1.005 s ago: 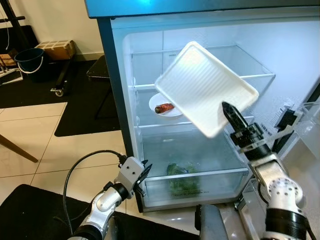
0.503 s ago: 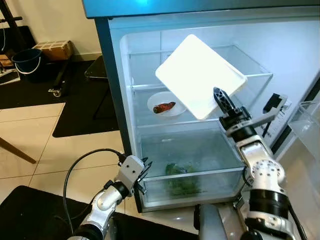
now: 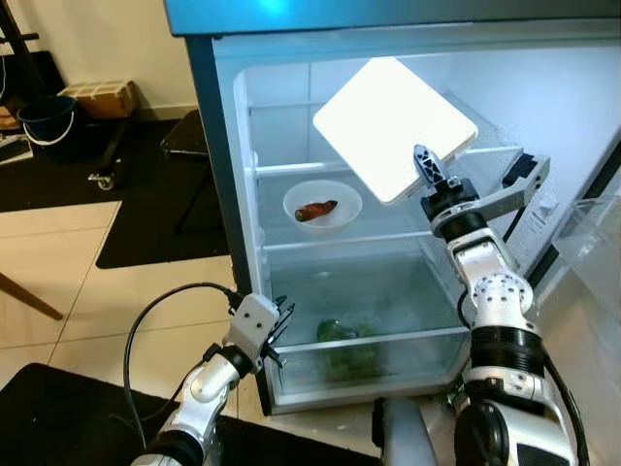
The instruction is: Restocking fridge
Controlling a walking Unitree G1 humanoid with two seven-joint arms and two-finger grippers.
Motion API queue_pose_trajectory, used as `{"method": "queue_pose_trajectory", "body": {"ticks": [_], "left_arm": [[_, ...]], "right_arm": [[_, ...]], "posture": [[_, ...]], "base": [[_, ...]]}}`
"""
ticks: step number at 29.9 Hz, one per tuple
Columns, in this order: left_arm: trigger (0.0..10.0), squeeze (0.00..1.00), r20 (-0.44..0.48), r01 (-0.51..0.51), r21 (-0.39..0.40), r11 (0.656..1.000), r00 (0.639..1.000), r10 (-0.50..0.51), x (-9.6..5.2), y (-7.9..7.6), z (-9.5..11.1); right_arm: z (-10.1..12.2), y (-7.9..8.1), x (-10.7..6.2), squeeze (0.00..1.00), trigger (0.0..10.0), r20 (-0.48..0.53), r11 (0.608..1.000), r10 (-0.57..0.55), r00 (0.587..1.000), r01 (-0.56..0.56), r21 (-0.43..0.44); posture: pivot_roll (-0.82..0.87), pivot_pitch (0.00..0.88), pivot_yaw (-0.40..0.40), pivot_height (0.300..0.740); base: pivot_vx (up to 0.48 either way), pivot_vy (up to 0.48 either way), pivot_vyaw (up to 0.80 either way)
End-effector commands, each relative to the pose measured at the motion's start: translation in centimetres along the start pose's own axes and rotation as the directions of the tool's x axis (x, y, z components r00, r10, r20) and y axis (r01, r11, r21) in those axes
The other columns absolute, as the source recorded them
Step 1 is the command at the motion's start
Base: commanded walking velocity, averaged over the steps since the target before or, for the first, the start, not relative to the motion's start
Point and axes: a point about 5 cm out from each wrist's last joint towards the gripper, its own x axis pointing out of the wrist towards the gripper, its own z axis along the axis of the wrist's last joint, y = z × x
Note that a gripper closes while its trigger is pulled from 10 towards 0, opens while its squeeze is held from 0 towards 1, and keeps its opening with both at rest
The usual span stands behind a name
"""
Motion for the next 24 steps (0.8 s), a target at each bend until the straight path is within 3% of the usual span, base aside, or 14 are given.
{"method": "queue_pose_trajectory", "body": {"ticks": [1, 9, 15, 24], "left_arm": [[10.0, 0.00, 0.032, -0.004, -0.002, 1.000, 0.999, 0.004, 0.2, -0.3, 0.4], [10.0, 0.00, 0.039, 0.002, -0.006, 1.000, 0.999, -0.002, 0.5, -0.7, 0.5], [10.0, 0.00, 0.038, 0.003, -0.006, 1.000, 0.999, -0.003, 0.5, -0.7, 0.5], [10.0, 0.00, 0.039, 0.004, -0.004, 1.000, 0.999, -0.004, 0.5, -0.8, 0.5]], "right_arm": [[0.2, 0.3, 0.6, 0.00, 10.0, 0.020, 1.000, -0.010, 1.000, 0.010, -0.001], [0.1, 0.3, 2.0, 0.00, 10.0, 0.044, 0.994, -0.096, 0.994, 0.094, 0.048], [0.3, 0.2, 2.6, 0.00, 10.0, 0.082, 0.975, -0.165, 0.983, 0.150, 0.165], [0.8, 0.6, 3.3, 0.00, 10.0, 0.108, 0.954, -0.185, 0.977, 0.153, 0.257]], "posture": [[-0.09, 0.000, -0.002, 0.431], [-0.09, 0.000, -0.007, 0.431], [-0.09, 0.000, -0.007, 0.431], [-0.08, 0.000, -0.010, 0.431]], "base": [[0.000, 0.000, 0.00], [0.000, 0.000, 0.00], [0.000, 0.000, 0.00], [0.000, 0.000, 0.00]]}}
